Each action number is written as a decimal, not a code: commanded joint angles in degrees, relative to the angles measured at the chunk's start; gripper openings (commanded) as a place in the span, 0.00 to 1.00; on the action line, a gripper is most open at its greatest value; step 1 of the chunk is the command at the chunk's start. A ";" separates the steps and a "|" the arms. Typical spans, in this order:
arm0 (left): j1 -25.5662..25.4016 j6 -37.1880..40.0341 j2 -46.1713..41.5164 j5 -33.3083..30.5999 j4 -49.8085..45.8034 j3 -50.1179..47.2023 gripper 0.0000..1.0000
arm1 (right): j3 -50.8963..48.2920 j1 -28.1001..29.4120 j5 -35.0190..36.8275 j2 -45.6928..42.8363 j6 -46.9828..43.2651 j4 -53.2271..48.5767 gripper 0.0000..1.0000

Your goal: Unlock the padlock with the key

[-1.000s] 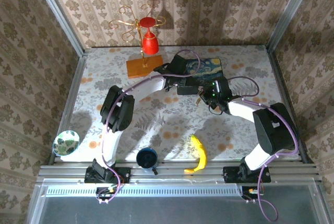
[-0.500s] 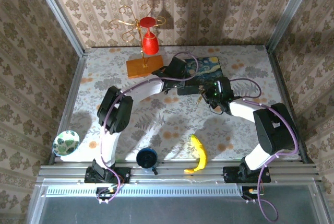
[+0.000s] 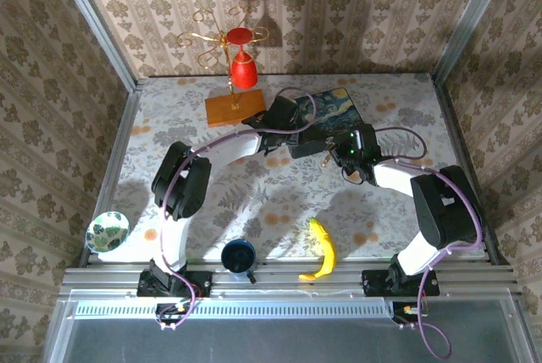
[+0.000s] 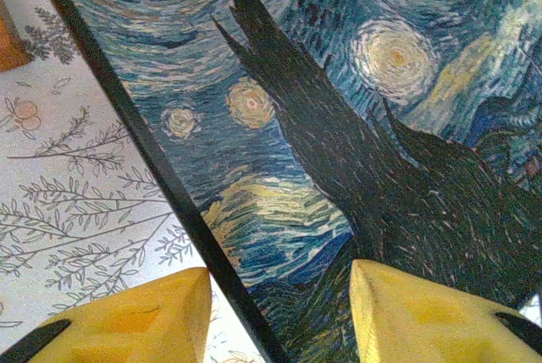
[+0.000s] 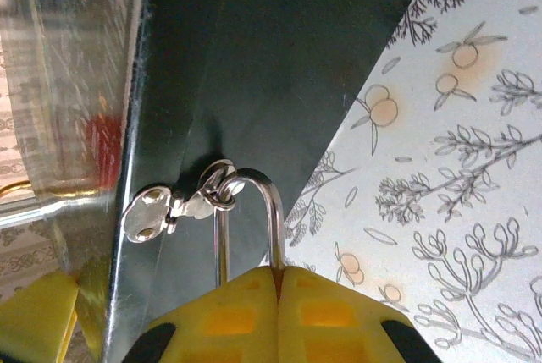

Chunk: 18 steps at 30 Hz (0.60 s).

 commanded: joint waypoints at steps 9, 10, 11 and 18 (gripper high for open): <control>0.70 -1.97 -6.30 4.33 -5.60 -4.15 0.51 | 5.69 -1.14 2.14 3.90 -4.02 -2.57 0.00; 0.83 -1.64 -6.84 4.00 -5.50 -4.05 0.52 | 5.69 -1.21 1.98 3.99 -4.10 -2.61 0.00; 0.93 -1.28 -7.25 3.73 -5.50 -3.81 0.54 | 5.77 -1.18 1.88 4.04 -4.17 -2.59 0.00; 0.79 0.12 -5.69 0.71 -7.24 -0.99 0.66 | 6.22 -1.13 1.13 4.23 -4.72 -3.23 0.00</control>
